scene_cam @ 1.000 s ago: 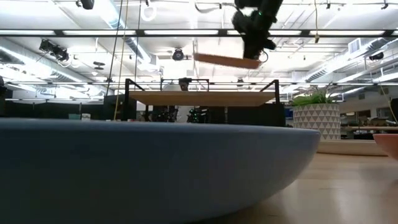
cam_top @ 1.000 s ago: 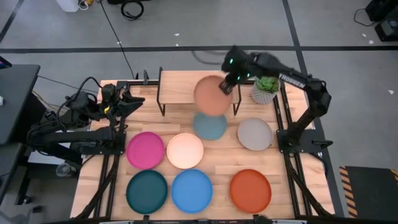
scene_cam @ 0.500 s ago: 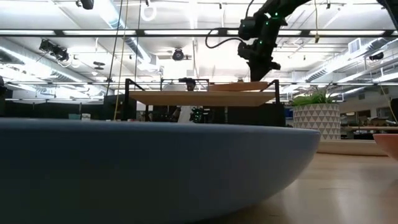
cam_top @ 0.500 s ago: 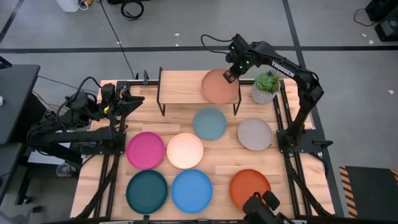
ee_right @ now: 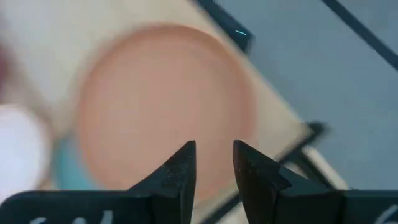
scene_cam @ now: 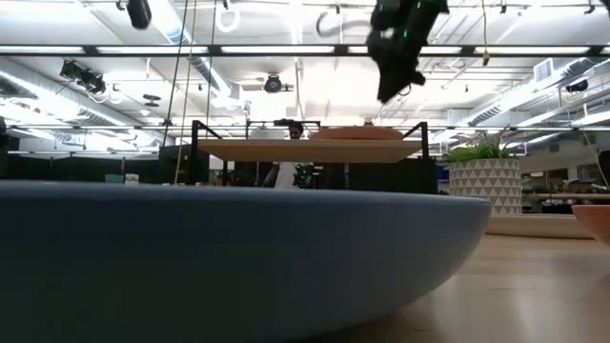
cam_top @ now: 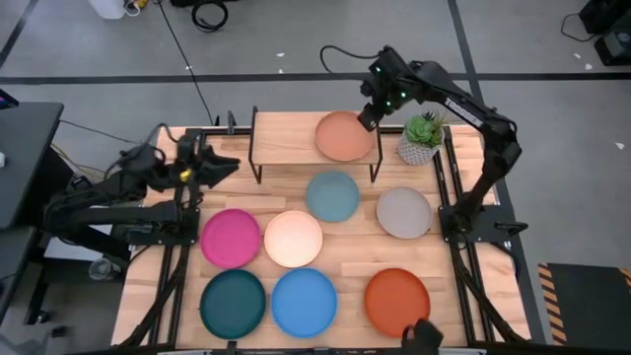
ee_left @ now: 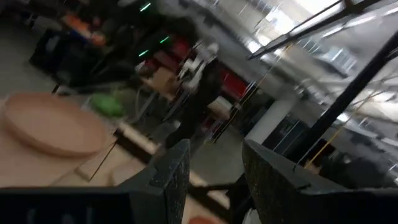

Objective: Place and stack plates onto a shelf
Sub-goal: Stack the white plate on top of the brown plate on the shelf

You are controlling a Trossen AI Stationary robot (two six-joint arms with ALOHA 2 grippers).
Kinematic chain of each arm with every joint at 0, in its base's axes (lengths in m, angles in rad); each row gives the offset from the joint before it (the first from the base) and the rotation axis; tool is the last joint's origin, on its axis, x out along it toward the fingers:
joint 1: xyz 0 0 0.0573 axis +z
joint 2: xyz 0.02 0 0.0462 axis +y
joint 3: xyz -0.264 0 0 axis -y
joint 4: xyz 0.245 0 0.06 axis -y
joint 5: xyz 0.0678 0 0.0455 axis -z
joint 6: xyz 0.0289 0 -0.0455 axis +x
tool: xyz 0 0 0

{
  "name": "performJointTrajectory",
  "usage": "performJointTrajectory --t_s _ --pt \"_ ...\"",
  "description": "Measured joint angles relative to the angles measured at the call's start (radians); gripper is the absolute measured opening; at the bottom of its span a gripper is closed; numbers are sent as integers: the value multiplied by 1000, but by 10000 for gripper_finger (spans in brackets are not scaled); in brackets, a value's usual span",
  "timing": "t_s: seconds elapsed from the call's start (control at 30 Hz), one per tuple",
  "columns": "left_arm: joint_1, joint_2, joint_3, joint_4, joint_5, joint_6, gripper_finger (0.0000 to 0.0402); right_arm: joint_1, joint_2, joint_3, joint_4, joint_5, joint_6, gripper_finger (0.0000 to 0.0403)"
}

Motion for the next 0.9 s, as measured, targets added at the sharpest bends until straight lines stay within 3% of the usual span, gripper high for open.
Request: performJointTrajectory --t_s 0.23,0.47,0.67,0.9 --pt "-76 154 0 -141 96 -2 156 186 -120 -63 -1 14 5 111" --pt "-199 280 0 -366 221 -71 156 299 -176 -123 -10 -7 93 111" --pt "-257 417 0 -530 149 -142 156 377 -177 -128 -8 56 185 110" --pt "-231 639 0 -496 -23 -231 156 444 -177 -128 34 129 178 110"
